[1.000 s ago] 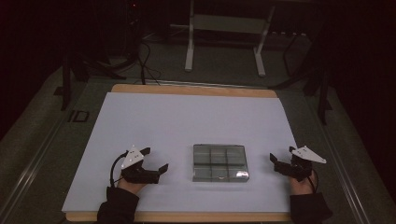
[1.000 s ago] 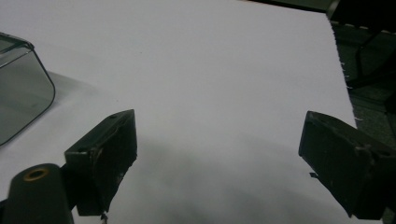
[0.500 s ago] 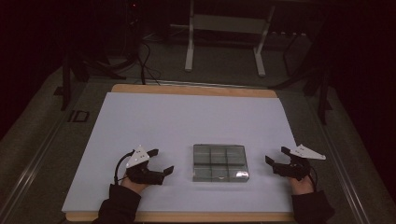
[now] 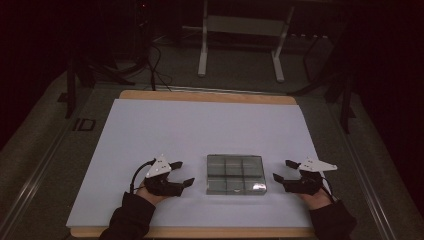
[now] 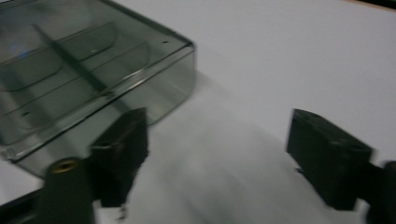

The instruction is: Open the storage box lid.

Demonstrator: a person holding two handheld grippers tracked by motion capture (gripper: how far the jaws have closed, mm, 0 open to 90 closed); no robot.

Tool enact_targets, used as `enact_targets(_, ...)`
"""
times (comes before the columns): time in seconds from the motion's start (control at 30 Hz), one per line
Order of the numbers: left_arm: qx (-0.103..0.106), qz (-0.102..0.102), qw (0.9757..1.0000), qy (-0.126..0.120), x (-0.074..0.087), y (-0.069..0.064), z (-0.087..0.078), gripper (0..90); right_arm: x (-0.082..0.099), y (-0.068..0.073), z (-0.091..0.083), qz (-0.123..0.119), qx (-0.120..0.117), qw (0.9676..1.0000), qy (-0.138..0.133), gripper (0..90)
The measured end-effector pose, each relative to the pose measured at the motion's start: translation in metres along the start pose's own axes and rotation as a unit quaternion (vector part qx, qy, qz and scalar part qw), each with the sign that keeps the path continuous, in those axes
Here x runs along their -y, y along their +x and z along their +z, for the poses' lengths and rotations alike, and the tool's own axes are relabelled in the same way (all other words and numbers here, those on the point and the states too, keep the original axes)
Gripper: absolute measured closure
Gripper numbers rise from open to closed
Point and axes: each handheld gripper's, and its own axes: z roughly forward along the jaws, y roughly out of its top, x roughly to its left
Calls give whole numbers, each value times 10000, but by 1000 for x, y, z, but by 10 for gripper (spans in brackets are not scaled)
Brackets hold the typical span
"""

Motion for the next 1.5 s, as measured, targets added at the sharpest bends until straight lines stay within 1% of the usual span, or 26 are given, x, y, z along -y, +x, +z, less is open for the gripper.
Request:
enact_targets(0.07, 36, 87, 9999, 90, 1, -2, 3, 369, 1, 2, 2, -60, -186, 9998, 30, 344)
enact_targets(0.13, 81, 168, 9996, 198, 1, -4, 5, 471, 1, 5, 4, -70, -358, 9993, 72, 424)
enact_targets(0.17, 113, 226, 9994, 245, 1, -5, 6, 509, 2, 7, 5, -113, -413, 9990, 90, 465)
enact_targets(0.2, 163, 267, 9991, 293, 1, -6, 6, 571, 2, 9, 6, -141, -467, 9987, 129, 502)
enact_targets(0.23, 170, 307, 9989, 323, 1, -7, 7, 614, 2, 10, 7, -169, -518, 9984, 152, 537)
enact_targets(0.3, 244, 340, 9984, 379, 0, -8, 10, 698, 3, 12, 9, -247, -581, 9978, 217, 634)
enact_targets(0.37, 283, 401, 9978, 435, 0, -11, 13, 747, 4, 14, 11, -284, -653, 9971, 282, 716)
enact_targets(0.47, 302, 491, 9966, 586, 0, -13, 19, 822, 5, 15, 12, -319, -709, 9963, 360, 815)
enact_targets(0.5, 294, 524, 9962, 632, 0, -14, 21, 831, 6, 15, 12, -328, -738, 9960, 370, 850)
enact_targets(0.57, 318, 564, 9957, 663, 0, -16, 24, 879, 5, 15, 12, -365, -797, 9953, 402, 897)
enact_targets(0.63, 382, 593, 9952, 672, -1, -17, 26, 900, 5, 16, 12, -373, -861, 9946, 434, 899)
enact_targets(0.73, 453, 620, 9946, 694, -2, -18, 28, 900, 5, 18, 14, -406, -953, 9934, 489, 900)
enact_targets(0.83, 496, 638, 9942, 709, -3, -18, 30, 900, 5, 20, 14, -475, -1006, 9926, 478, 900)
enact_targets(1.0, 571, 665, 9936, 717, -4, -19, 32, 900, 3, 22, 14, -522, -1048, 9922, 429, 900)
enact_targets(1.3, 671, 799, 9919, 720, -6, -24, 36, 900, 3, 23, 13, -527, -1106, 9917, 387, 900)
enact_targets(1.5, 691, 807, 9918, 705, -7, -23, 37, 900, 2, 24, 14, -510, -1145, 9914, 384, 900)
